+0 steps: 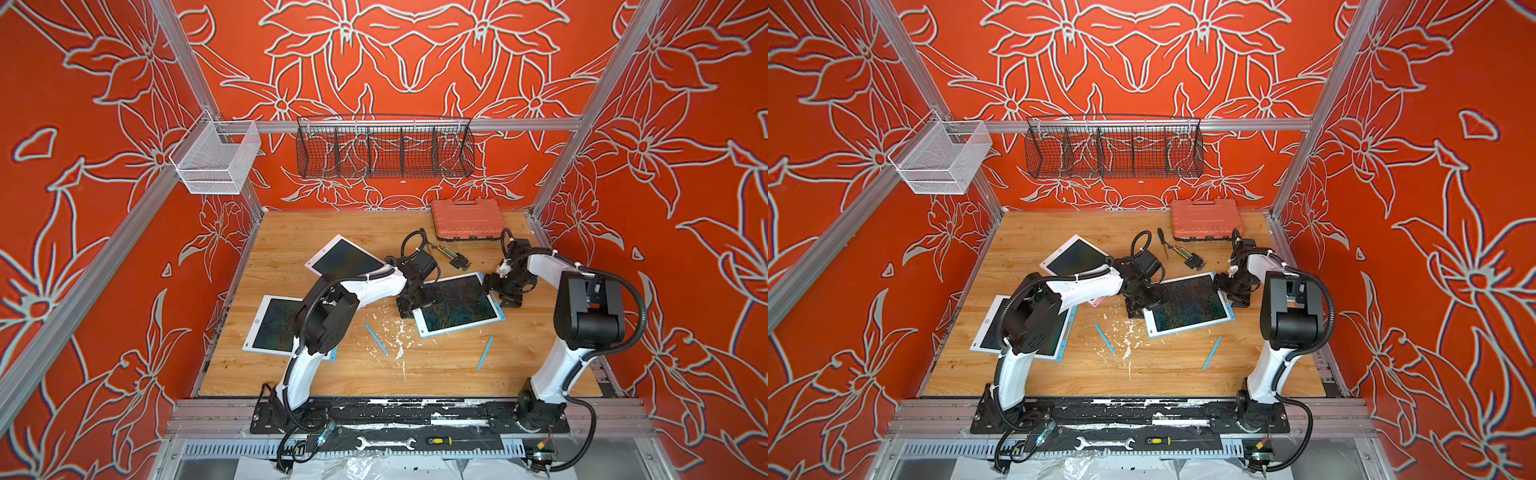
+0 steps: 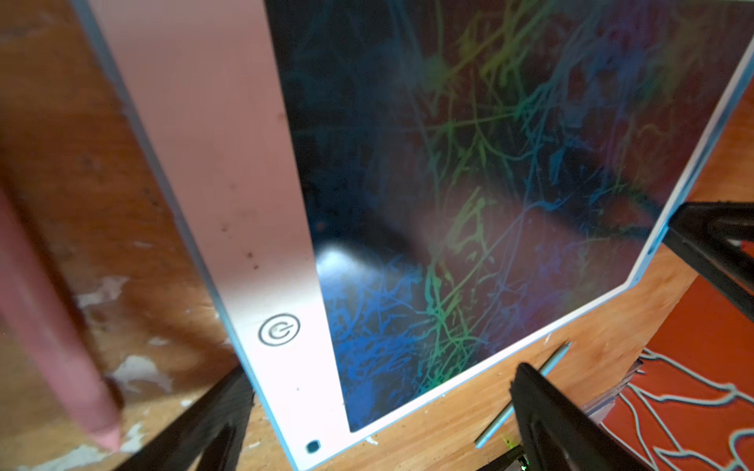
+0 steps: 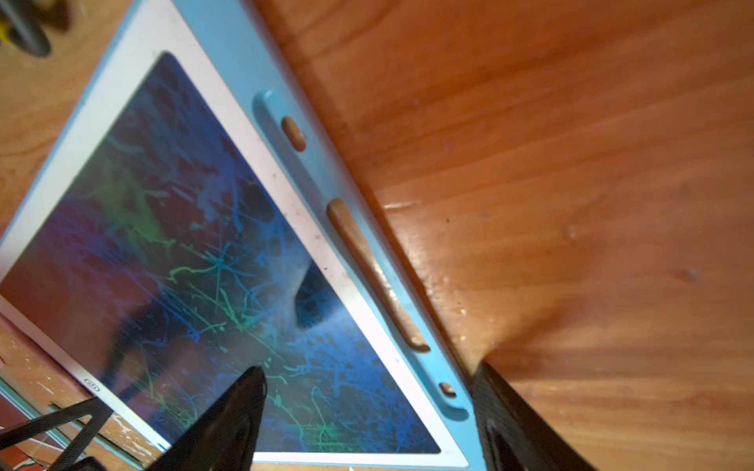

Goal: Place the stylus back onto the writing tablet
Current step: Adjust the writing tablet at the center of the board.

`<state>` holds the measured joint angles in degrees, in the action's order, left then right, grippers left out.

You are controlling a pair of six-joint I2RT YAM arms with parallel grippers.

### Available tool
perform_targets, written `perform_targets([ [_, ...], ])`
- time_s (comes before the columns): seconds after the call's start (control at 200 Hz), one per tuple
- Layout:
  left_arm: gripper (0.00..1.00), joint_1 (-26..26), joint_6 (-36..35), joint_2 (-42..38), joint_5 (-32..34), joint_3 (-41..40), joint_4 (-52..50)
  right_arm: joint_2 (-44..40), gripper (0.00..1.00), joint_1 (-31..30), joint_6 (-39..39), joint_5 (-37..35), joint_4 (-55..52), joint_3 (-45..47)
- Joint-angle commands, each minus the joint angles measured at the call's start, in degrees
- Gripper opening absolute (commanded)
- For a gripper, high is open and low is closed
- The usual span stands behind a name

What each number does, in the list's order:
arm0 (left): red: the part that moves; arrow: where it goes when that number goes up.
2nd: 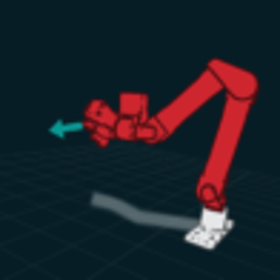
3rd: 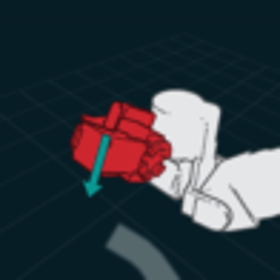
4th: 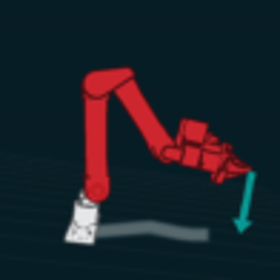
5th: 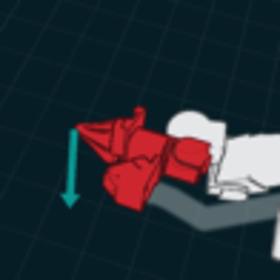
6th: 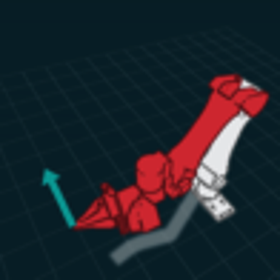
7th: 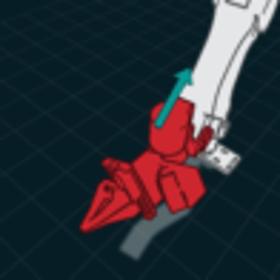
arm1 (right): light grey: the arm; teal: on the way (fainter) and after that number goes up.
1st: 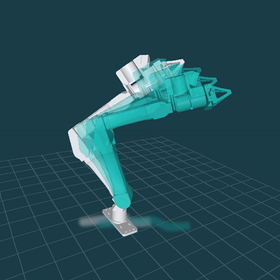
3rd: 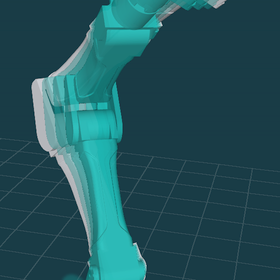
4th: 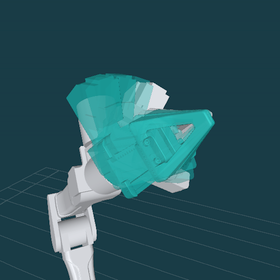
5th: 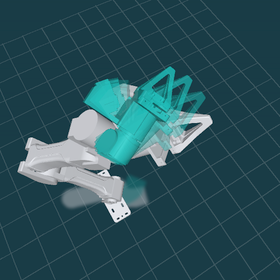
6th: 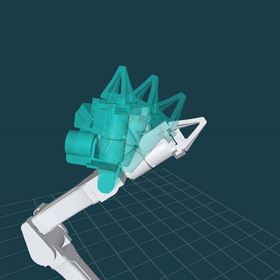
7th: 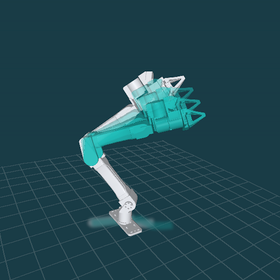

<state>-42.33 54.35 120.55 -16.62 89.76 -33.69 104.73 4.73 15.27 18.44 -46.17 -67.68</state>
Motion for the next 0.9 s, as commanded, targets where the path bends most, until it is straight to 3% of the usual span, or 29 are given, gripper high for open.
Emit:
perform_targets([
  [0.0,0.97,0.5,0.8,1.6,2.4,-3.1,-1.1,0.7,0.81,-2.3,1.0,3.3,-2.8,3.1],
  [0.896,0.97,3.1,-2.3,1.6,5.2,-4.1,-2.2,-0.8,0.81,-6.7,2.5,3.4,-2.1,4.5],
])
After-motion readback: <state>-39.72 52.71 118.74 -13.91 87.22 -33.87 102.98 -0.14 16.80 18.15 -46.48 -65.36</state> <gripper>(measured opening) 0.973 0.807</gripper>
